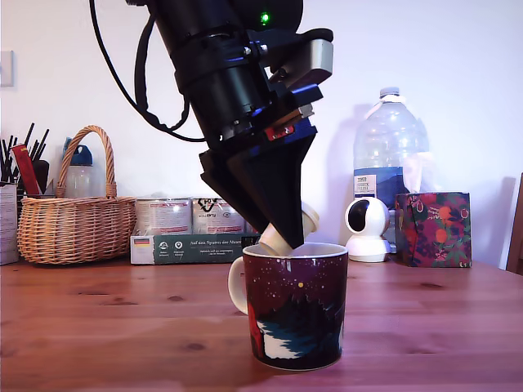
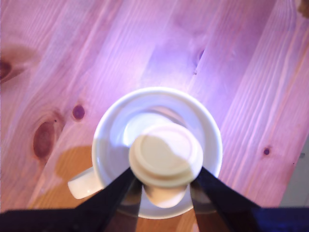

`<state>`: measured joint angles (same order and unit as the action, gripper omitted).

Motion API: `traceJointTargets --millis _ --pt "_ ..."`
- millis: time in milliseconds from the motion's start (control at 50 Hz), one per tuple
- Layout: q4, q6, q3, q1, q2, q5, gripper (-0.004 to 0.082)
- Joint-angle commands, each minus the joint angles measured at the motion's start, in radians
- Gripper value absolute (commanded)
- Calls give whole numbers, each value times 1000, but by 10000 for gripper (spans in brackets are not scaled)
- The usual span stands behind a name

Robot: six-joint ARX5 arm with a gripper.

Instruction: Pick up the coffee capsules from the table one by one and drop them inside the nearest coffee cup

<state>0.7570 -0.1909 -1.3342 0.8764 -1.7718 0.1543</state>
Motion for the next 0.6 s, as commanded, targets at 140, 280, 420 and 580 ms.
traceJointTargets --millis 140,280,420,580 --pt "-2 -8 -5 4 -20 -6 279" --pt "-6 7 -5 4 -20 -26 714" --pt "-7 7 -5 4 -20 -28 753" --pt "-13 6 -5 4 -19 -29 747"
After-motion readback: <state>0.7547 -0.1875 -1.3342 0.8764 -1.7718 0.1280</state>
